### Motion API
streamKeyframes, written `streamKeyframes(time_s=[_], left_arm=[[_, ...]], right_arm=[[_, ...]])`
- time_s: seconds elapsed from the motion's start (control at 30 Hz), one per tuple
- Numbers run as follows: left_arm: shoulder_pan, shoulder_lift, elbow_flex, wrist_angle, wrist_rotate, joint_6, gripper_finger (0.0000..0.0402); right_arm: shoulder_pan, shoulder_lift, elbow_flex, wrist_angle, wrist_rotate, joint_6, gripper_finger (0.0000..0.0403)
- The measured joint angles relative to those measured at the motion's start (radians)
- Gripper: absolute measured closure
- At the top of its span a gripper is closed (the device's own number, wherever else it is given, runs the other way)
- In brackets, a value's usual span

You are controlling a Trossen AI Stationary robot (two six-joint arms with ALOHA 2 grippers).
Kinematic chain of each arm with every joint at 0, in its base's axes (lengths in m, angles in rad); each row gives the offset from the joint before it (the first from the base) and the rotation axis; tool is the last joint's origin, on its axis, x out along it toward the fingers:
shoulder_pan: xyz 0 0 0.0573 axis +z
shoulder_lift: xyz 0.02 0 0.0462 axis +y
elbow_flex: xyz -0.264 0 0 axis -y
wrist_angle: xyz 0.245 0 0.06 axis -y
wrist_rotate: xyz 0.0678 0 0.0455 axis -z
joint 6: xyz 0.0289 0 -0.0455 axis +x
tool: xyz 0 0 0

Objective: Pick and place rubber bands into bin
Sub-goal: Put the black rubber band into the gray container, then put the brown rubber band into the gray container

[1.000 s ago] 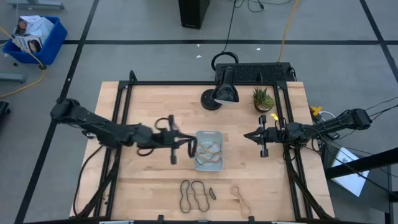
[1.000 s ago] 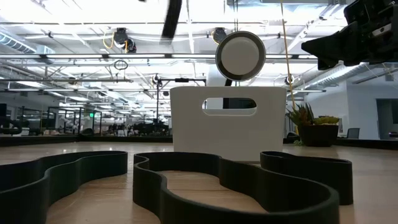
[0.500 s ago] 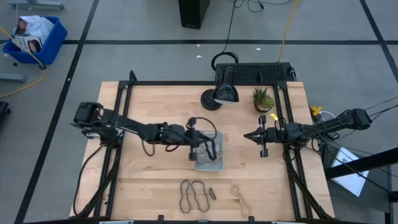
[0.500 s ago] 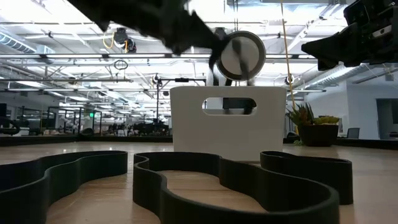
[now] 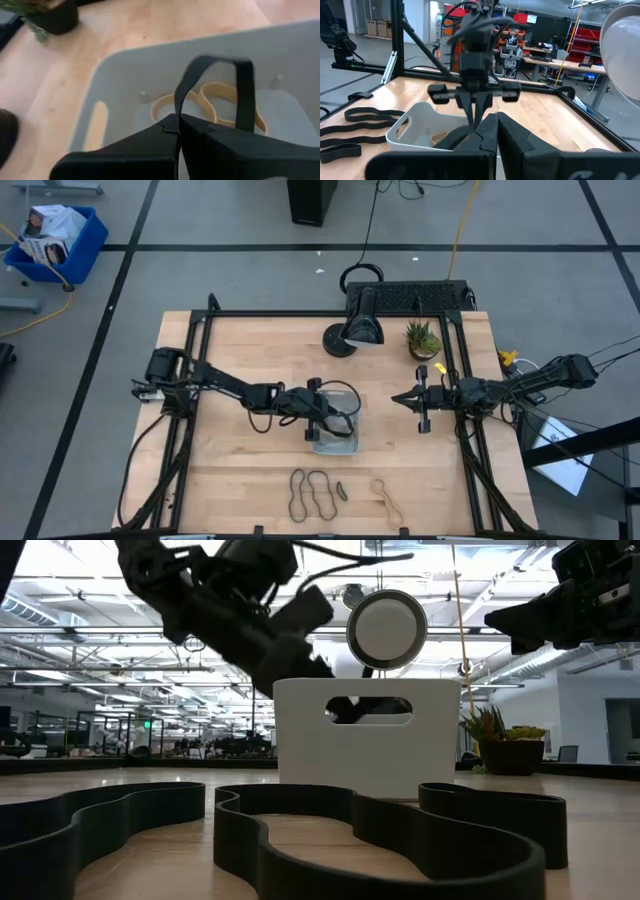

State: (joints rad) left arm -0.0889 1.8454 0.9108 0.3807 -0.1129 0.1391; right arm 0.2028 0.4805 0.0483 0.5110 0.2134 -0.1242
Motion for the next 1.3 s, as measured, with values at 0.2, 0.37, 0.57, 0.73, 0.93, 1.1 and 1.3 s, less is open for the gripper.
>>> streamKeyframes(time_s=[0.2, 0.37, 0.57, 0.73, 0.93, 1.1, 1.3], left_arm=[[-0.003, 0.037, 0.0, 0.009, 0.004, 0.004, 0.0382], [-0.013, 0.031, 0.0, 0.014, 0.009, 0.016, 0.0342], [-0.016, 0.026, 0.0, 0.036, 0.012, -0.018, 0.0271], [-0.014, 0.026, 0.0, 0.034, 0.012, -0.038, 0.0203], [-0.021, 0.013, 0.013, 0.011, 0.01, -0.008, 0.0145], [-0.054, -0.058, 0.097, -0.119, 0.0, 0.02, 0.0123], [-0.137, -0.193, 0.202, -0.288, -0.014, 0.123, 0.0151]], right_arm=[[0.0, 0.001, 0.0, 0.0, 0.0, 0.0, 0.0399], [0.0, 0.001, 0.0, -0.003, 0.0, 0.0, 0.0399], [0.0, 0.002, 0.0, -0.008, 0.0, 0.0, 0.0399], [0.0, 0.003, 0.0, -0.008, 0.0, 0.0, 0.0399], [0.0, 0.003, 0.0, -0.008, -0.001, 0.0, 0.0399], [0.0, 0.003, 0.0, -0.008, -0.001, 0.0, 0.0399], [0.0, 0.003, 0.0, -0.008, -0.001, 0.0, 0.0399]])
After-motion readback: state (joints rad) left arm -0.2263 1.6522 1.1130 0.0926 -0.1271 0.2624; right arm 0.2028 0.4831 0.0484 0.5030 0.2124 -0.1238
